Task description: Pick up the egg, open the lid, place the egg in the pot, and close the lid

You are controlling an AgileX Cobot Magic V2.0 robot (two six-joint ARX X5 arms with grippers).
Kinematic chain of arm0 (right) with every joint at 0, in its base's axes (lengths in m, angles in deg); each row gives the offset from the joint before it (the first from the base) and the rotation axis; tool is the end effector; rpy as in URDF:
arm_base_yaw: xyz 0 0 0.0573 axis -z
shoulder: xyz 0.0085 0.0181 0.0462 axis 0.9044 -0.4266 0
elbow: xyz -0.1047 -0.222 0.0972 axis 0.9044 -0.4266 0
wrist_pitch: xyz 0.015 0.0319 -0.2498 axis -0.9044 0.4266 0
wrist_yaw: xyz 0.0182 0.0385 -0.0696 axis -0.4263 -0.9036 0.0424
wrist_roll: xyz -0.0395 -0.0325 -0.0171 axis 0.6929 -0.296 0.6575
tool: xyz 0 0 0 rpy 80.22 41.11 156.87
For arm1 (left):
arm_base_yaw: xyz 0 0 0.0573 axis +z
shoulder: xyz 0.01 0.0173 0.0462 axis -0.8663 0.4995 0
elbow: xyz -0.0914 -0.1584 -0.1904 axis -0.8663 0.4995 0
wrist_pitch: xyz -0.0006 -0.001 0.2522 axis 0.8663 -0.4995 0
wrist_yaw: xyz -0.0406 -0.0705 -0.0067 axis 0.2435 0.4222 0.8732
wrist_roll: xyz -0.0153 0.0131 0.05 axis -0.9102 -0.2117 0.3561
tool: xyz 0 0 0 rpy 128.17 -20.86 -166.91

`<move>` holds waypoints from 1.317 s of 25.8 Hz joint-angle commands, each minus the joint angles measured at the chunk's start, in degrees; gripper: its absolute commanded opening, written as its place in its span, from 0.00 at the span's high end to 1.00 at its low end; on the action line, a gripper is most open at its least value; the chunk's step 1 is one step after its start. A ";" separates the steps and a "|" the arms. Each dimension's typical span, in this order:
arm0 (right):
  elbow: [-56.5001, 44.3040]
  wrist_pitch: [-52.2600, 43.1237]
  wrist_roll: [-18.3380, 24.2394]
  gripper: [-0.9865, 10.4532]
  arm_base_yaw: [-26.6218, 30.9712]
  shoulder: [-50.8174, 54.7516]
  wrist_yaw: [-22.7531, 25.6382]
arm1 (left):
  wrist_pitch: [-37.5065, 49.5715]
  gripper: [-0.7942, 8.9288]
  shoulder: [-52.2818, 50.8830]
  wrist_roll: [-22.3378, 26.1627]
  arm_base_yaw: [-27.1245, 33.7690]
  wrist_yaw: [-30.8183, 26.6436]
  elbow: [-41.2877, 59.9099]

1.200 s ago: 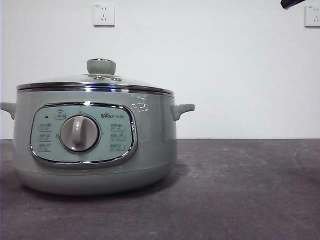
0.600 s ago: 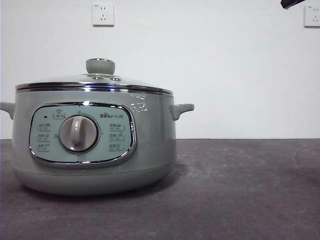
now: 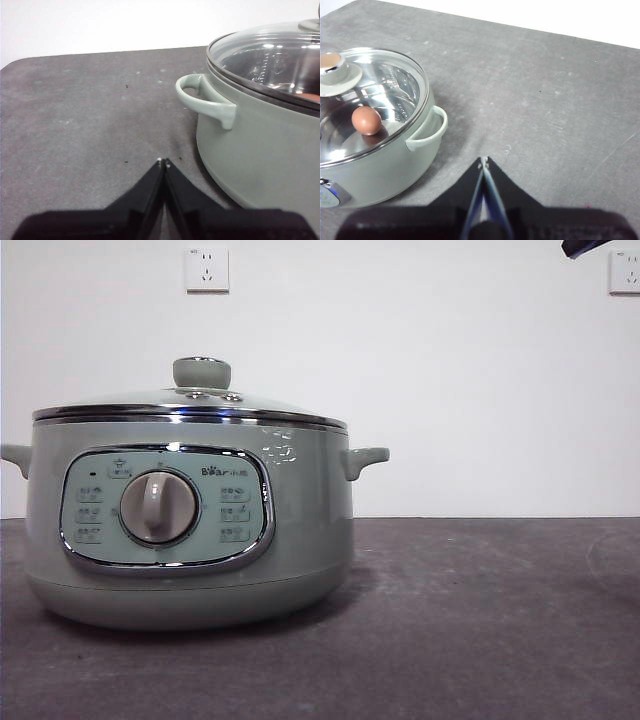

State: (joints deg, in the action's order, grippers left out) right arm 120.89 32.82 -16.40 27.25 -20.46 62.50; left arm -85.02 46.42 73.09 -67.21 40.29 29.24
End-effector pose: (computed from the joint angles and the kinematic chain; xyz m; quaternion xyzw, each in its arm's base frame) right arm 0.1234 0.0862 0.3200 -0.0644 0.1998 0.1959 0.9579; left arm 0.0947 -0.0105 0.1518 0.0109 0.0853 -0.0386 0.9955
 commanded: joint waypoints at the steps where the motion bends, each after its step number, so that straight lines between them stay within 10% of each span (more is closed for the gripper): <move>1: -0.55 -0.48 0.31 0.91 -0.02 0.13 0.15 | 0.22 0.92 -0.15 -0.35 0.17 0.15 0.92; 10: -0.55 0.31 2.01 0.91 2.69 2.86 -0.22 | 0.24 0.92 -0.15 -0.35 0.15 0.13 0.92; 18: -21.64 -20.31 5.40 0.91 25.66 21.24 -22.73 | 0.35 0.92 -0.15 -0.35 0.17 0.11 0.92; 34: -46.23 -23.15 -1.73 0.91 32.46 42.01 -22.75 | 0.35 0.92 -0.15 -0.35 0.17 0.09 0.92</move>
State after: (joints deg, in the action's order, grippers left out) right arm 75.41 9.89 -17.34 59.62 21.38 39.81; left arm -84.97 46.42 73.09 -67.21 40.29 29.28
